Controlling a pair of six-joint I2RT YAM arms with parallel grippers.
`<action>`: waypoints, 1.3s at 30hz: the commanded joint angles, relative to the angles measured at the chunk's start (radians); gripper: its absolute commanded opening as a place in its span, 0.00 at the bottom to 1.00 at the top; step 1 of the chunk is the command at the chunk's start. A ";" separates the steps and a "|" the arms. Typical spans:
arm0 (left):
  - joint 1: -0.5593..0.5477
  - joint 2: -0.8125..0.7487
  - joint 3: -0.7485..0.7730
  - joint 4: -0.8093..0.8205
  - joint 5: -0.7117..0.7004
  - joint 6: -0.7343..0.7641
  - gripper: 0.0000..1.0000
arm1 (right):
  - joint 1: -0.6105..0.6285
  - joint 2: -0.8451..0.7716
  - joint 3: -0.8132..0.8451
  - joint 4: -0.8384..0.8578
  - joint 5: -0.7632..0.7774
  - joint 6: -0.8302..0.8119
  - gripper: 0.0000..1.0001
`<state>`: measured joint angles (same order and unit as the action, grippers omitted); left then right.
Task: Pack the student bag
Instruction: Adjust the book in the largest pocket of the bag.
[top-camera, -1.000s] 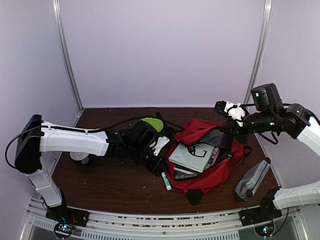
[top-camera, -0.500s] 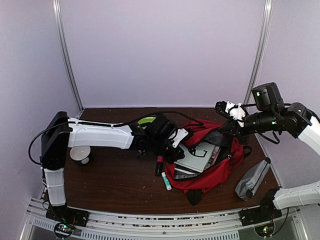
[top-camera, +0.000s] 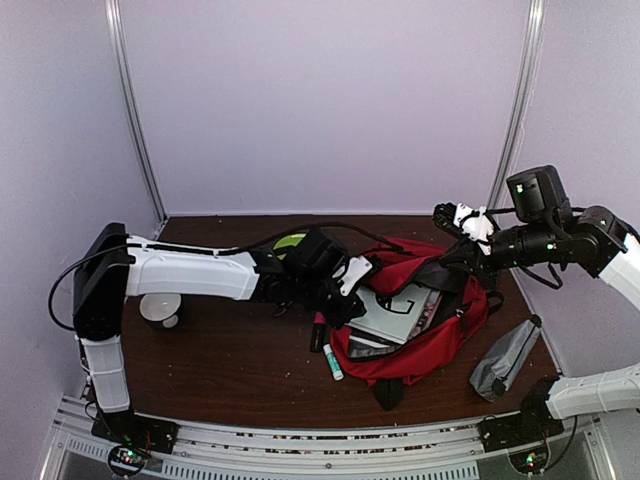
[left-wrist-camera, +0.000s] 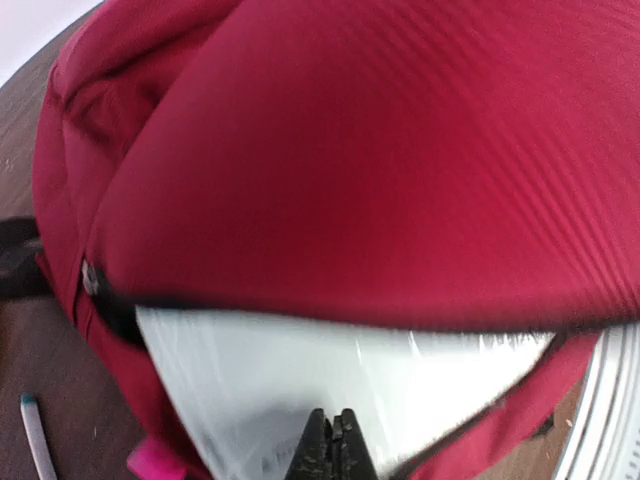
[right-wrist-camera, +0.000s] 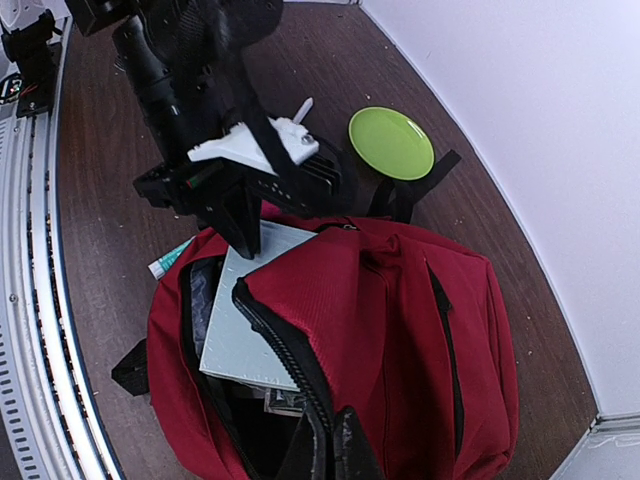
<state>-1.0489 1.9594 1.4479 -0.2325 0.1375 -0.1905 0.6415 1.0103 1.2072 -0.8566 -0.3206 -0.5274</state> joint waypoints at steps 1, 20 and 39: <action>-0.007 -0.117 -0.064 0.014 0.036 -0.044 0.00 | -0.009 -0.029 0.015 0.062 -0.004 0.004 0.00; -0.040 0.088 0.063 -0.006 -0.025 -0.038 0.00 | -0.015 -0.042 0.006 0.046 -0.052 0.000 0.00; -0.007 0.222 0.205 0.139 -0.172 -0.108 0.00 | -0.026 -0.085 -0.060 -0.043 -0.140 -0.057 0.00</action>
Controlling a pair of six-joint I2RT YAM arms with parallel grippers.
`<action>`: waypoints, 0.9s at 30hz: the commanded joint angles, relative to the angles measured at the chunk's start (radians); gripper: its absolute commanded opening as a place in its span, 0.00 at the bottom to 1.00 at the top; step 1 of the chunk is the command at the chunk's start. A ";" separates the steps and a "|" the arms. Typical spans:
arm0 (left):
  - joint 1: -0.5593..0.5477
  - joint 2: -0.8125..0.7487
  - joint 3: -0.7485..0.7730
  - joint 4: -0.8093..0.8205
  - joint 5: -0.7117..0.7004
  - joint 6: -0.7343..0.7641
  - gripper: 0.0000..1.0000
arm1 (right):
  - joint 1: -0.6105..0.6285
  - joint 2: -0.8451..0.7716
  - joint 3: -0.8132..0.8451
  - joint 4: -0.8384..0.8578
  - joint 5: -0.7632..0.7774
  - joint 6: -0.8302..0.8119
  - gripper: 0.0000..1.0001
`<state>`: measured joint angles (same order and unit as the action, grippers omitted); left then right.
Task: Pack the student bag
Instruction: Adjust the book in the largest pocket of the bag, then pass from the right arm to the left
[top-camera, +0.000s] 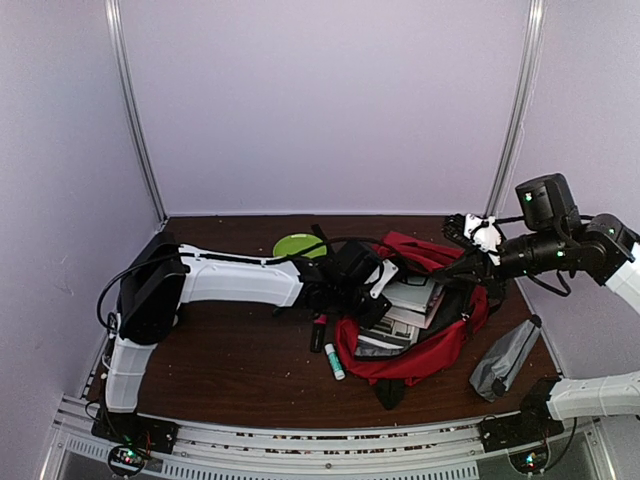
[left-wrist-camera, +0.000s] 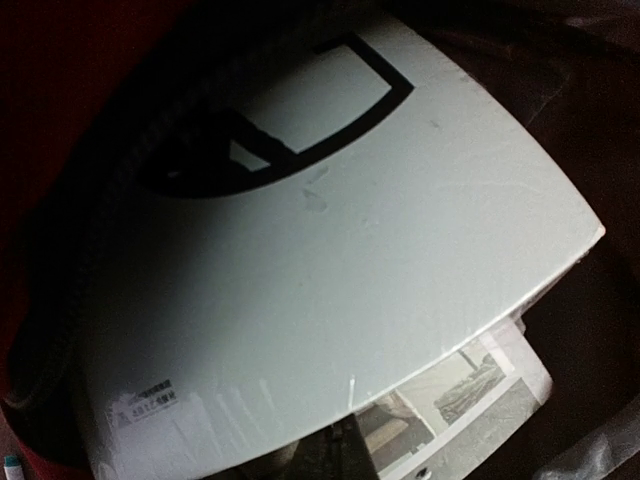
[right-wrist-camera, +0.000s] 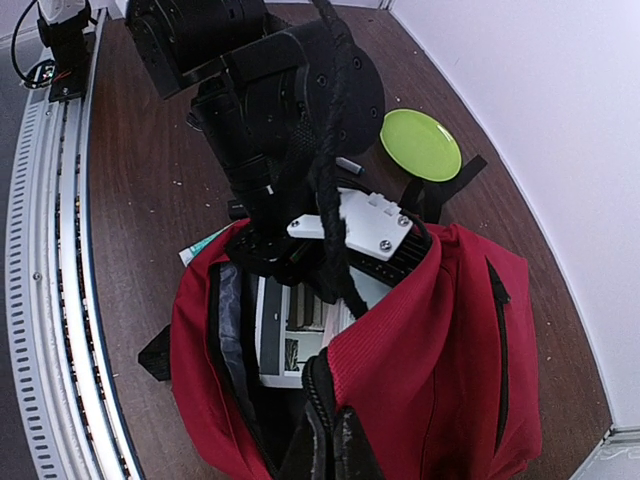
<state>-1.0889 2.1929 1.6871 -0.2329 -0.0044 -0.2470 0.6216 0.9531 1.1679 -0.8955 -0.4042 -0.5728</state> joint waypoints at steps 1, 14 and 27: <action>0.033 -0.032 -0.062 0.155 -0.017 -0.053 0.00 | -0.008 -0.028 -0.025 -0.004 -0.054 -0.010 0.00; -0.017 -0.400 -0.405 0.080 0.161 0.129 0.22 | -0.039 -0.035 -0.110 -0.015 -0.065 -0.024 0.00; -0.171 -0.460 -0.524 0.499 -0.277 0.385 0.81 | -0.043 0.013 -0.114 0.052 -0.112 0.069 0.00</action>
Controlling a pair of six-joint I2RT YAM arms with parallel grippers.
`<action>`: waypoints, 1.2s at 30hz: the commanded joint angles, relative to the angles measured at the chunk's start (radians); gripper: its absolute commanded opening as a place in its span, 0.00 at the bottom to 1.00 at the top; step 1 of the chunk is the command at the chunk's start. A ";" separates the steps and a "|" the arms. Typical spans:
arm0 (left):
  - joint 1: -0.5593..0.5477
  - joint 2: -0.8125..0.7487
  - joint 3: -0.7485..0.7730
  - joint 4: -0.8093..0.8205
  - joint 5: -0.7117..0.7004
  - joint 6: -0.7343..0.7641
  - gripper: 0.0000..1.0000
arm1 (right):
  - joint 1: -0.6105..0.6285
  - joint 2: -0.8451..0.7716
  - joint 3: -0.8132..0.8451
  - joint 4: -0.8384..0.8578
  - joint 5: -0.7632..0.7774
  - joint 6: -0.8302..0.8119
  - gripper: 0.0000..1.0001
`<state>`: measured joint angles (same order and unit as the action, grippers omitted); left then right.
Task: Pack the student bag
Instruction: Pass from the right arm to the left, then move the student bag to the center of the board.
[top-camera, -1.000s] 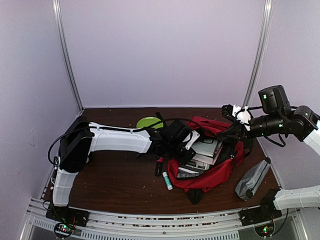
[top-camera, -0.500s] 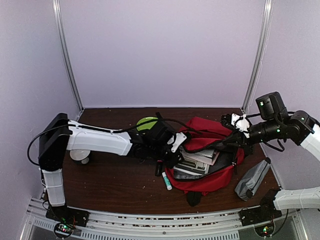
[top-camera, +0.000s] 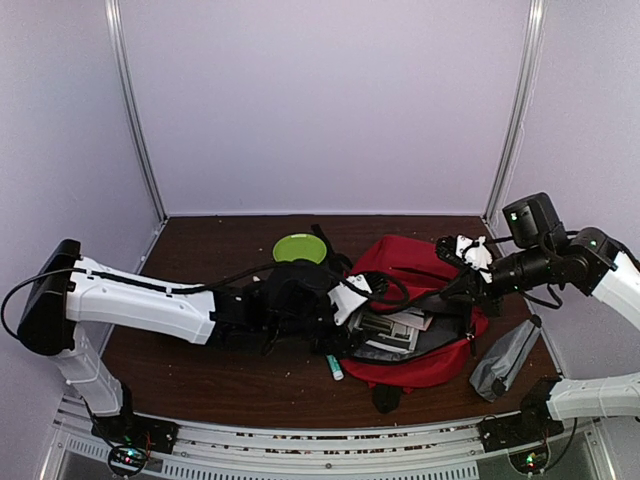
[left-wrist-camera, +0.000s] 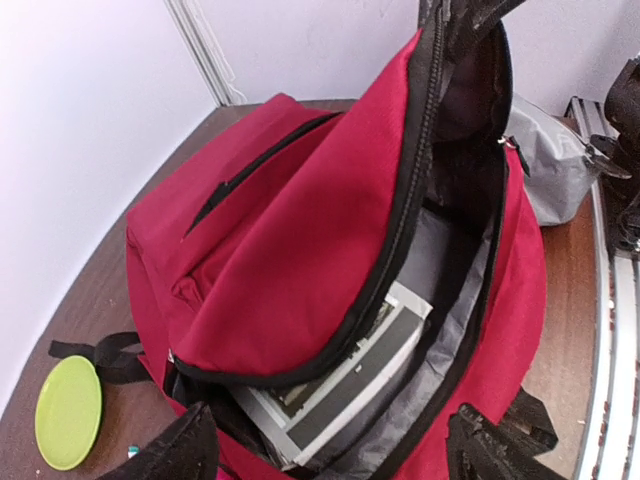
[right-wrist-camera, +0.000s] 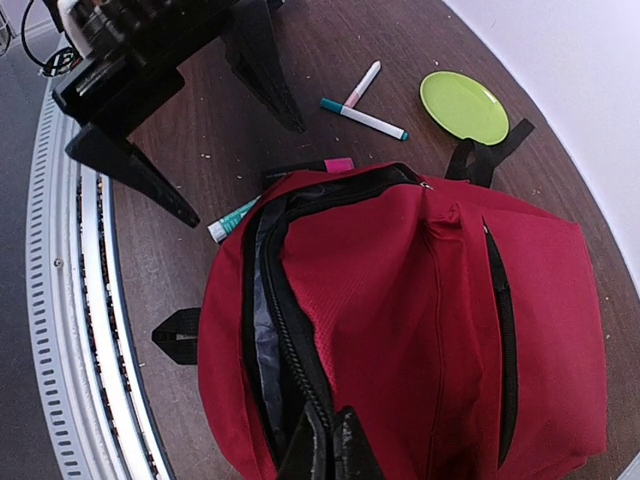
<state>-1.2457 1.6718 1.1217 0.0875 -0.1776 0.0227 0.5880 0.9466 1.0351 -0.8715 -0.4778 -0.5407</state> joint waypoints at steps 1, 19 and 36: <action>-0.023 0.081 0.052 0.207 -0.109 0.149 0.81 | -0.009 0.022 0.022 0.026 -0.049 0.039 0.00; -0.038 0.308 0.317 0.172 -0.239 0.294 0.00 | -0.042 -0.068 -0.018 -0.043 0.000 0.046 0.19; -0.038 0.272 0.347 0.037 -0.186 0.167 0.00 | -0.520 0.325 0.050 -0.156 0.208 0.083 0.59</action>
<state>-1.2839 1.9808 1.4513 0.1139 -0.3763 0.2276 0.0845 1.2072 1.0489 -1.0122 -0.3519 -0.5251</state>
